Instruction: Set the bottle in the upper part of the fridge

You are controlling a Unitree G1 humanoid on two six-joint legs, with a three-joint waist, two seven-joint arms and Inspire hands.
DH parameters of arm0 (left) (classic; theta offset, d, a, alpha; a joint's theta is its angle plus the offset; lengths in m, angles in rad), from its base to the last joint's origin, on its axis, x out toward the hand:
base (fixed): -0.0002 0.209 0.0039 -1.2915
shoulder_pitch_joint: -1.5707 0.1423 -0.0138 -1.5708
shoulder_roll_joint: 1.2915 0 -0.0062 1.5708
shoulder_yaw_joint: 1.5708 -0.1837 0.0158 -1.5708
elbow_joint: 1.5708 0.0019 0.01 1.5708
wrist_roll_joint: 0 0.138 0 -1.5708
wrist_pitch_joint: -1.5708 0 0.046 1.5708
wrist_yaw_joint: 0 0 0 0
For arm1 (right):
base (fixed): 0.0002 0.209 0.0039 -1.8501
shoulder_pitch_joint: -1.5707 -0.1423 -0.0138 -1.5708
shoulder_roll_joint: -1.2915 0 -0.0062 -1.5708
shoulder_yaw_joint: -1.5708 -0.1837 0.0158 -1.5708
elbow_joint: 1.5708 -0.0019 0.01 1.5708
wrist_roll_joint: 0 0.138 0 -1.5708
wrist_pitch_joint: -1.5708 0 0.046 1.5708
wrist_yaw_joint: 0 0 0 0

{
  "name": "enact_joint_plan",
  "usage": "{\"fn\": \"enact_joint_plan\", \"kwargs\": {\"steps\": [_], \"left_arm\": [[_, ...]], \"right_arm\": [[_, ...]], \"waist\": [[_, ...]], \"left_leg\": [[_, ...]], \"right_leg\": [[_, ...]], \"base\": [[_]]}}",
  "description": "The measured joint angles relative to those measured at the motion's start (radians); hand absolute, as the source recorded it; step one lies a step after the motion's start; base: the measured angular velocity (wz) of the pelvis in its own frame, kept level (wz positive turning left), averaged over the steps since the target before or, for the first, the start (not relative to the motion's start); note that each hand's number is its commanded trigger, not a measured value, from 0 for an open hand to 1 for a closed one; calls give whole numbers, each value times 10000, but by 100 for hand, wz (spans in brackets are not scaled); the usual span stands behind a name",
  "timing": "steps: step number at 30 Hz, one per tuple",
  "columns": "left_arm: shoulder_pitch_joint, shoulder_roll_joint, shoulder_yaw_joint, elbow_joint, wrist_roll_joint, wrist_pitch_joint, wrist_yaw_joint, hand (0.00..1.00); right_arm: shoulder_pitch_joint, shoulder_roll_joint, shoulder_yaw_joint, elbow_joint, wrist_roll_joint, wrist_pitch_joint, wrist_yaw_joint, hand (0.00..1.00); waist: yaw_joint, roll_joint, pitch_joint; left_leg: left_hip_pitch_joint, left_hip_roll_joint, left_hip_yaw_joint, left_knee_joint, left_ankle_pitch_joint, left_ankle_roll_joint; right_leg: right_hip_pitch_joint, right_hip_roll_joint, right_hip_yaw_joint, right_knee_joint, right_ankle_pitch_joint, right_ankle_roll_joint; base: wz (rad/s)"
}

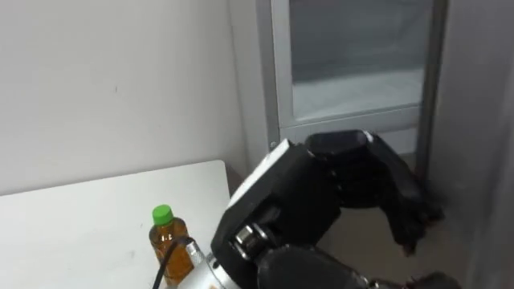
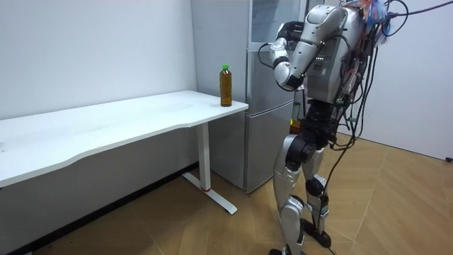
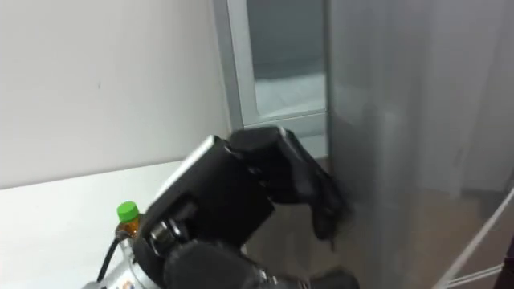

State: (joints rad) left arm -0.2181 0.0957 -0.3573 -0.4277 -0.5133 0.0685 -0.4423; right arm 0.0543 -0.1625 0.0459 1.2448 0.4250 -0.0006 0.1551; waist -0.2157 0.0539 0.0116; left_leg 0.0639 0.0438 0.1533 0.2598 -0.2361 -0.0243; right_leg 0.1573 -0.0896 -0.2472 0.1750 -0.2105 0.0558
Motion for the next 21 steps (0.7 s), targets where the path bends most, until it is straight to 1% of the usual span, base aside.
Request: {"fn": "enact_joint_plan", "kwargs": {"steps": [1, 2, 3, 6, 7, 8, 11, 12, 13, 15, 21], "left_arm": [[0, 1, -39, 29, 65, 132, -109, 53], [0, 1, -46, 36, 77, 172, -146, 52], [0, 1, -44, 42, 151, 185, -227, 50], [0, 6, -43, 48, 153, 186, -335, 36], [0, 6, -43, 49, 153, 186, -383, 21], [0, 6, -44, 50, 150, 187, -409, 14], [0, 6, -119, 50, 150, 186, -434, 2], [0, 6, -168, 50, 148, 186, -437, 2], [0, 6, -220, 50, 144, 186, -438, 0], [0, 6, -244, 50, 145, 186, -438, 0], [-2, 41, -307, 49, 156, 186, -444, 0]], "right_arm": [[-8, 3, 0, 1, -1, -1, 1, 0], [-10, 5, 0, 1, -1, -2, 2, 0], [-16, 10, 0, 2, -2, -2, 2, 0], [-25, 13, 2, 4, -2, -2, 4, 0], [-28, 15, 2, 5, -2, -2, 5, 0], [-28, 17, 5, 4, 1, -2, 5, 0], [-59, 27, 88, 2, 2, -28, 5, 0], [-70, 32, 120, -5, 6, -42, 5, 0], [-75, 47, 138, -8, 27, -58, 6, 0], [-90, 60, 142, -8, 28, -63, 6, 0], [-127, 64, 199, -3, 78, -119, 96, 0]], "waist": [[-34, 1, 1], [-49, 1, 1], [-79, 1, 1], [-104, -9, 7], [-105, -19, 13], [-107, -27, 19], [-110, -88, 58], [-111, -114, 75], [-111, -146, 95], [-108, -170, 108], [-248, -168, 96]], "left_leg": [[6, 2, 17, 0, 0, 0], [9, 2, 22, 0, 0, 0], [10, 2, 28, 0, 0, 0], [31, 2, 69, -7, 1, -1], [43, 2, 85, -14, 1, -1], [53, 2, 91, -22, 2, -2], [103, 2, 138, -63, 2, -3], [109, 2, 155, -65, 2, -3], [110, 3, 172, -65, 2, -2], [102, 13, 238, -65, 2, -2], [78, 29, 381, -70, 2, -2]], "right_leg": [[-3, 1, 15, -4, 0, 0], [-2, 1, 21, -7, 0, 0], [-5, 1, 29, -18, 0, 0], [-8, 1, 69, -38, 0, 0], [-10, 1, 95, -44, 0, 0], [-10, 1, 107, -46, 0, 1], [-10, 3, 175, -47, -1, 1], [-17, 3, 211, -48, -1, 1], [-25, 3, 234, -48, -1, 2], [-64, 3, 275, -46, -1, 2], [-159, 8, 411, -48, -1, 2]], "base": [[-4], [-4], [-3], [-4], [-5], [-6], [-6], [-6], [-6], [-8], [-7]]}}
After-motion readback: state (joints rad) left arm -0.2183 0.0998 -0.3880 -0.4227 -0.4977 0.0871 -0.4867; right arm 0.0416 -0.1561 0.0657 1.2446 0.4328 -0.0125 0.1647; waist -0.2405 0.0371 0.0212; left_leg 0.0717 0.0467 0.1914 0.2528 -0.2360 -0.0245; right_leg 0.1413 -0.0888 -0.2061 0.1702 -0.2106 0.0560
